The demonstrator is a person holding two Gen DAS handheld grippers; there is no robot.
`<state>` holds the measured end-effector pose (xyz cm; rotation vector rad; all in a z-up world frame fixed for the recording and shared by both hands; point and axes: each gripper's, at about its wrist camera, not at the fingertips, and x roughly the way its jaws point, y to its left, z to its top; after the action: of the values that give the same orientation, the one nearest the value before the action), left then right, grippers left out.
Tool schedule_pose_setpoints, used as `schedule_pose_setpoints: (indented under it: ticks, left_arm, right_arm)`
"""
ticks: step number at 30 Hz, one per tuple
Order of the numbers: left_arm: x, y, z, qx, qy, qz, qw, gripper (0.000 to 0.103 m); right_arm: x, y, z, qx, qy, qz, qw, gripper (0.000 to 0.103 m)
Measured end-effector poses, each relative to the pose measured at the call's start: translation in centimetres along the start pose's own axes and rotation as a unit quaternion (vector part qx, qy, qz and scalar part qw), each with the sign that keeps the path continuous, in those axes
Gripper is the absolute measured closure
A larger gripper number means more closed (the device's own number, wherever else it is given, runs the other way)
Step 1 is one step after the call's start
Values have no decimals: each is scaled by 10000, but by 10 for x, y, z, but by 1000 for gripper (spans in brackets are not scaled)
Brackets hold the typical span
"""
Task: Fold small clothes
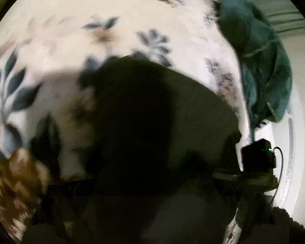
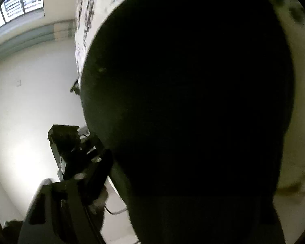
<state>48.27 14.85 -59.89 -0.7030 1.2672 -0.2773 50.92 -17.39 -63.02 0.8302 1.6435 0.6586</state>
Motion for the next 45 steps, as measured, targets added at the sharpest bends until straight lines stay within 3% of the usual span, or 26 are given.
schedule_pose_setpoints:
  ticks: [1,4,8,12,16,22,26,27,28,30,32,34,35,37,41,42,44,45]
  left_arm:
    - [-2,-2,0,5,43,-35,10000,77]
    - [-20,-10,6,75,-1,-148,9999,80]
    - [-40,-26,30,235,-136,-161,9995,81]
    - [-58,-38,79,351,-290,-219,9987,81]
    - [-64,-51,148,562,-435,-160,9973,81]
    - [-47,-44,257,751,-499,58,9959,80]
    - [-13,-21,318,696,-168,120,9974,75]
    - [-3,-13,327,614,-45,180,9979,75]
    - [10,-2,336,488,151,318,9982,72]
    - [23,14,342,304,413,226,9984,65]
    - [21,22,338,194,401,77,9990,59]
    - [14,23,329,243,300,519,9979,30]
    - [9,20,322,350,186,859,9955,27]
    - [-2,11,303,613,-122,1306,9895,21]
    - [-17,-3,254,817,-570,2208,9702,15]
    - [-20,-6,241,793,-643,2350,9666,15]
    - [-27,-12,221,834,-797,2663,9570,15]
    - [-31,-19,210,885,-883,2808,9516,15]
  right_arm:
    - [1,6,-2,-108,-75,-203,9997,65]
    - [-4,18,-8,-88,-319,-405,9986,72]
    - [-15,52,-11,-238,-461,-436,9977,74]
    - [-23,95,9,-352,-656,-364,9966,74]
    - [-35,135,62,-430,-881,-364,9945,74]
    - [-20,178,173,-454,-1141,-379,9917,74]
    - [0,190,238,-513,-1170,-579,9901,74]
    - [4,189,255,-438,-1177,-725,9894,71]
    - [-1,186,267,-368,-1224,-1049,9862,60]
    - [-5,182,286,-372,-1324,-1992,9703,43]
    - [-14,180,294,-490,-1361,-2506,9572,32]
    - [-24,179,287,-664,-1397,-2895,9446,25]
    - [-29,175,278,-784,-1441,-3245,9315,24]
    - [-39,171,258,-940,-1635,-3707,9094,13]
    - [-46,178,210,-1199,-2040,-4429,8648,8]
    - [-45,178,195,-1192,-2085,-4572,8563,3]
    - [-51,173,172,-1119,-2192,-4642,8509,1]
    - [-51,174,161,-1118,-2277,-4763,8419,1]
